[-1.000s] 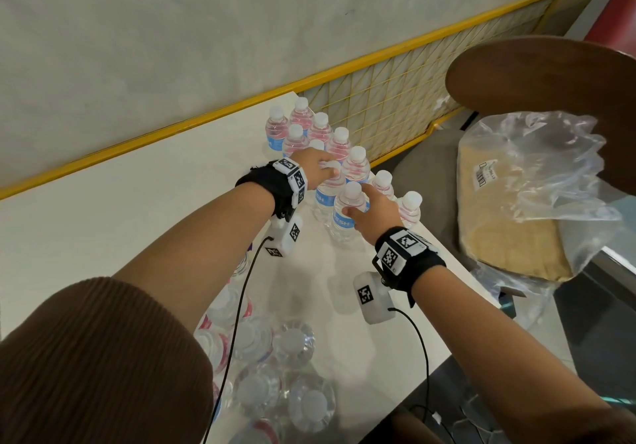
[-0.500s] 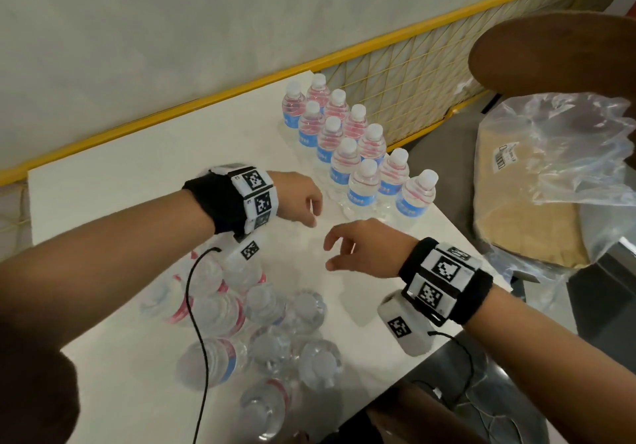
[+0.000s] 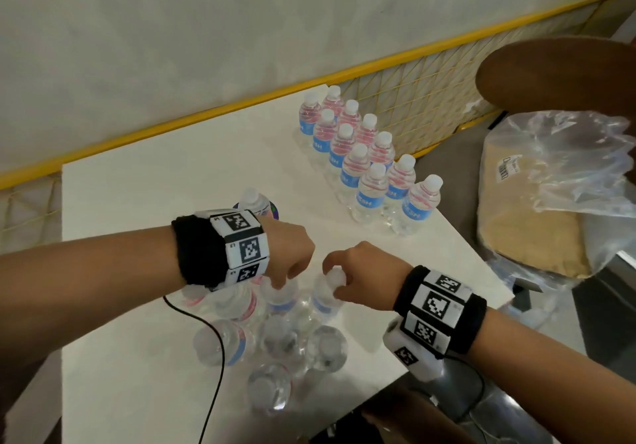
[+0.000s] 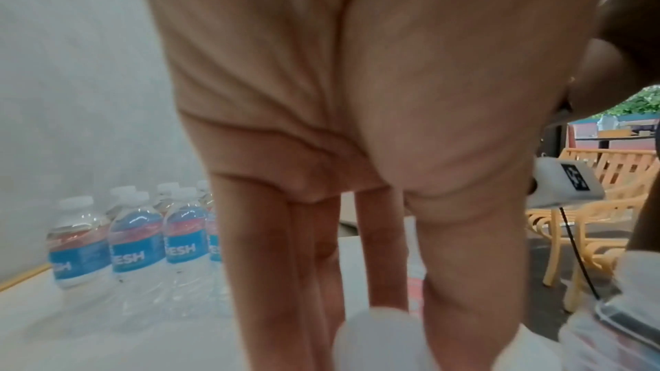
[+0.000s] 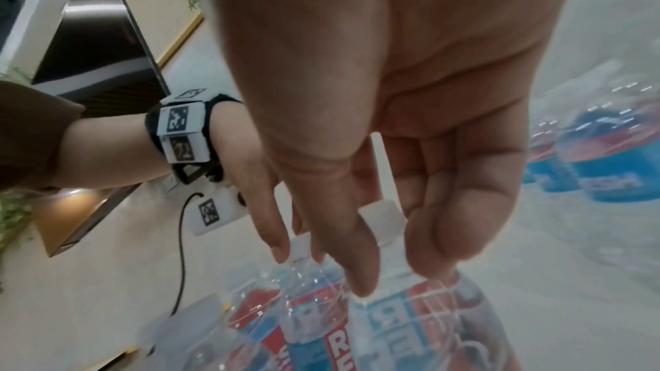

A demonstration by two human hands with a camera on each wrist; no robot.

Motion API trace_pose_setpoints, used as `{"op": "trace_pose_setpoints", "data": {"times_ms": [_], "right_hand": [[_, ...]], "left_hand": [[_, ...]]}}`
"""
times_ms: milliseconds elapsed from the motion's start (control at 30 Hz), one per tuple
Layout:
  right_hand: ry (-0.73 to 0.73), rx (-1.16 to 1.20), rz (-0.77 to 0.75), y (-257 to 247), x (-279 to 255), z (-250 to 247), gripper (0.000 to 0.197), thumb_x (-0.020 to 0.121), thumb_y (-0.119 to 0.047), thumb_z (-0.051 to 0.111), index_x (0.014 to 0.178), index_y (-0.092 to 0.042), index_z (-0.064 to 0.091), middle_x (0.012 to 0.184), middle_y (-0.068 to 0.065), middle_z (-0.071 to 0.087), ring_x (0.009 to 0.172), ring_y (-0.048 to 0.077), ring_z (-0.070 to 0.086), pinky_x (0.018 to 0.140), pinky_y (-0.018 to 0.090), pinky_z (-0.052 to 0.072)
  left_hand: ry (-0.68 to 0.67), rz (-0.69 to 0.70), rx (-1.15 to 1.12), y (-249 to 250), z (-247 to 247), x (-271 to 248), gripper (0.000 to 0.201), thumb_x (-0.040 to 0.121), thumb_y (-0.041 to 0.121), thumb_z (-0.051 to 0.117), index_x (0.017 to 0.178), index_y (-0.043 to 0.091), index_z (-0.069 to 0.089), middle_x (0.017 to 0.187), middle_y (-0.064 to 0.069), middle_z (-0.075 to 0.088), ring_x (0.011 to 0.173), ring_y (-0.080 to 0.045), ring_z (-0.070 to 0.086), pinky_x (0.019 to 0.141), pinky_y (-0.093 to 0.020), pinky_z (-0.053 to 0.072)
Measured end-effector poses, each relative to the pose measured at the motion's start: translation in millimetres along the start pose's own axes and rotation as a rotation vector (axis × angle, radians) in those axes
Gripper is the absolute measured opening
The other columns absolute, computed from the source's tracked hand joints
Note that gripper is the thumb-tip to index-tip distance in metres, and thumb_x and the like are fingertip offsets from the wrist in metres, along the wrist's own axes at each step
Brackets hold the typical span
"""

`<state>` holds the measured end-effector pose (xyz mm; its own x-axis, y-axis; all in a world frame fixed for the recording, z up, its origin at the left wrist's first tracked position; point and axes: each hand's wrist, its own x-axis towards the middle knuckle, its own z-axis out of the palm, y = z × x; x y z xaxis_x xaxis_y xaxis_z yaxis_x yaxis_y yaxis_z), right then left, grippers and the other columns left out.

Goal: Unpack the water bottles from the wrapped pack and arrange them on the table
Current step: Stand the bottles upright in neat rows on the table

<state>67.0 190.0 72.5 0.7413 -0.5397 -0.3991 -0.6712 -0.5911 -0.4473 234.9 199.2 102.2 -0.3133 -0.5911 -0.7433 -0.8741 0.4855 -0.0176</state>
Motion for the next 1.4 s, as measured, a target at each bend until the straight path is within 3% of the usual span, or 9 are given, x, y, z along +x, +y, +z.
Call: {"op": "trace_pose_setpoints", "data": {"times_ms": [300,567,700,800,1000,1167,1267,1333,1400], "right_hand": [[0.221,0.061,0.304,70,-22,-30,0.033,0.082,-0.022,0.066,0.114,-0.017,0.062,0.085,-0.003,0.055,0.080,0.014,0.050,0.073,0.023,0.039],[0.343,0.065,0.462,111,-30,-50,0.030,0.084,-0.021,0.065,0.112,-0.013,0.064,0.104,0.013,0.067,0.100,0.030,0.060,0.075,0.025,0.039],[0.350,0.060,0.488,121,-32,-56,0.033,0.084,-0.022,0.064,0.115,-0.011,0.063,0.102,0.015,0.068,0.096,0.032,0.062,0.081,0.032,0.046],[0.370,0.090,0.501,126,-31,-56,0.033,0.083,-0.023,0.065,0.115,-0.011,0.062,0.100,0.014,0.069,0.095,0.030,0.063,0.076,0.028,0.045],[0.360,0.101,0.535,130,-33,-55,0.033,0.081,-0.028,0.069,0.109,-0.011,0.065,0.080,0.006,0.061,0.086,0.027,0.065,0.075,0.030,0.051],[0.374,0.079,0.543,132,-34,-54,0.033,0.081,-0.032,0.069,0.105,-0.010,0.066,0.093,0.009,0.065,0.078,0.021,0.051,0.067,0.026,0.038],[0.389,0.106,0.538,131,-34,-53,0.018,0.081,-0.031,0.069,0.082,-0.015,0.061,0.082,0.004,0.060,0.076,0.020,0.052,0.063,0.026,0.037],[0.392,0.119,0.551,129,-34,-52,0.035,0.082,-0.033,0.069,0.063,-0.024,0.041,0.068,-0.002,0.051,0.072,0.021,0.053,0.052,0.025,0.035],[0.395,0.119,0.552,126,-34,-52,0.044,0.082,-0.034,0.069,0.060,-0.025,0.033,0.062,-0.005,0.044,0.071,0.022,0.054,0.048,0.020,0.033]], "left_hand": [[0.252,0.029,-0.088,16,-44,41,0.033,0.083,0.025,0.066,0.113,0.015,0.066,0.108,-0.005,0.063,0.101,-0.022,0.058,0.068,-0.025,0.037],[0.502,0.002,-0.242,28,-91,100,0.035,0.087,0.023,0.061,0.119,0.010,0.065,0.118,-0.011,0.065,0.107,-0.028,0.058,0.081,-0.030,0.046],[0.517,-0.017,-0.305,23,-99,112,0.038,0.085,0.025,0.064,0.120,0.011,0.064,0.119,-0.008,0.065,0.105,-0.026,0.060,0.081,-0.028,0.044],[0.493,-0.013,-0.311,22,-101,116,0.042,0.080,0.028,0.072,0.118,0.012,0.064,0.113,-0.008,0.066,0.101,-0.025,0.061,0.077,-0.027,0.043],[0.545,-0.020,-0.288,29,-106,124,0.030,0.086,0.017,0.061,0.115,0.011,0.067,0.108,-0.012,0.068,0.100,-0.030,0.062,0.073,-0.026,0.041],[0.512,0.005,-0.242,28,-110,126,0.037,0.085,0.014,0.064,0.121,0.019,0.064,0.117,-0.006,0.067,0.106,-0.026,0.060,0.090,-0.033,0.049],[0.506,0.018,-0.228,29,-112,127,0.038,0.084,0.014,0.064,0.122,0.019,0.064,0.118,-0.007,0.066,0.106,-0.026,0.060,0.090,-0.034,0.049],[0.514,0.025,-0.231,29,-112,129,0.038,0.085,0.016,0.064,0.123,0.019,0.063,0.119,-0.006,0.066,0.107,-0.026,0.059,0.089,-0.032,0.048],[0.515,0.034,-0.240,29,-111,130,0.038,0.085,0.019,0.065,0.123,0.019,0.063,0.119,-0.006,0.065,0.108,-0.025,0.059,0.086,-0.031,0.046]]}}
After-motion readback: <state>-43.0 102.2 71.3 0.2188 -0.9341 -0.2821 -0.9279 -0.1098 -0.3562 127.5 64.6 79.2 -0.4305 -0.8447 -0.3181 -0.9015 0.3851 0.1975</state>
